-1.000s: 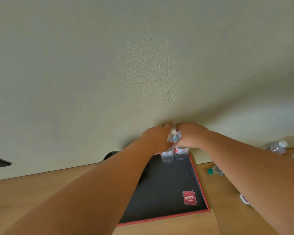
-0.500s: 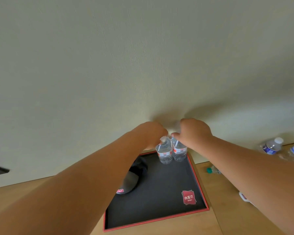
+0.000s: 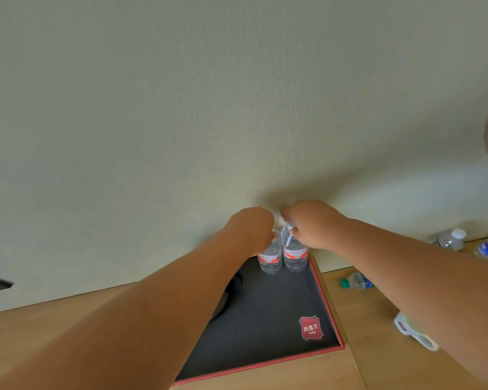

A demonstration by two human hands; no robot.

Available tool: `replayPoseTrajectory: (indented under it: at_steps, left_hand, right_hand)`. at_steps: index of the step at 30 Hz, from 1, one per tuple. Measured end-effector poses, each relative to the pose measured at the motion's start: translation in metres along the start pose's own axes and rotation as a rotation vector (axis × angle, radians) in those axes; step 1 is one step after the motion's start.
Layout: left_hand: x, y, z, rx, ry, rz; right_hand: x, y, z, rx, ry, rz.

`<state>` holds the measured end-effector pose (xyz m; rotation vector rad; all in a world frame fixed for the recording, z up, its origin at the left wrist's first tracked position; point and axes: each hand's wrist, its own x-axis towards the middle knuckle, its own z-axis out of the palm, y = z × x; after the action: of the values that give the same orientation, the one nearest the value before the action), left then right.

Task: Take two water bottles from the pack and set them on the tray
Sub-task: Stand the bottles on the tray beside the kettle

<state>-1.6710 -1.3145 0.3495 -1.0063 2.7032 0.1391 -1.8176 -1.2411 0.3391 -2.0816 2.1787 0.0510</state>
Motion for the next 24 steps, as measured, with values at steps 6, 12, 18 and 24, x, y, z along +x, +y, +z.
replayPoseTrajectory:
  at_steps: [6, 12, 18, 24]
  left_hand:
    - [0.005, 0.01, 0.016, -0.058, 0.055, -0.089]
    - [0.007, 0.012, 0.021, -0.077, 0.071, -0.134]
    - [0.002, 0.009, 0.023, -0.057, 0.008, -0.076]
    - [0.0, 0.012, 0.021, -0.004, -0.043, -0.041]
  right_hand:
    - [-0.002, 0.002, 0.002, -0.043, -0.004, -0.041]
    - [-0.007, -0.002, 0.003, 0.012, -0.016, 0.019]
    - [-0.005, -0.009, 0.002, -0.011, -0.106, 0.094]
    - [-0.003, -0.006, 0.007, -0.084, -0.14, 0.043]
